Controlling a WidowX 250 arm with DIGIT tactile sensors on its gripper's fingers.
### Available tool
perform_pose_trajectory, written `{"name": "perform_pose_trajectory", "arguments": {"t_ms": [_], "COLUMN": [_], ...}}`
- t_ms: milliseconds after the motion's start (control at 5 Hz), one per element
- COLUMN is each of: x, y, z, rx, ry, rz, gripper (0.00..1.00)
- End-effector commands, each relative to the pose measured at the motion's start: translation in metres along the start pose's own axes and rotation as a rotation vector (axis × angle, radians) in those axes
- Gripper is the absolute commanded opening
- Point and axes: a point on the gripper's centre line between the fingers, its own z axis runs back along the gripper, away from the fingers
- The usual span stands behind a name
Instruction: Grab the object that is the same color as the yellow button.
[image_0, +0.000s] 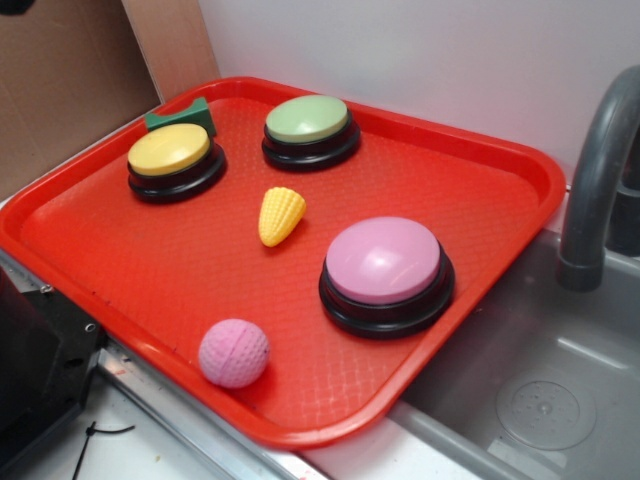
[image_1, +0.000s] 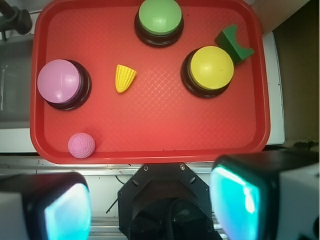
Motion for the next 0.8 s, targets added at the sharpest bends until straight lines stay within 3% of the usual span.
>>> {"name": "perform_pose_trajectory", "arguments": {"t_ms": [0, 600], "x": [0.000, 0.053], "y": [0.000, 0.005], "z": [0.000, -0.041], "rx": [0.000, -0.019], "ry": [0.000, -0.100], "rz": [0.000, 0.145], "gripper": [1.00, 1.00]}}
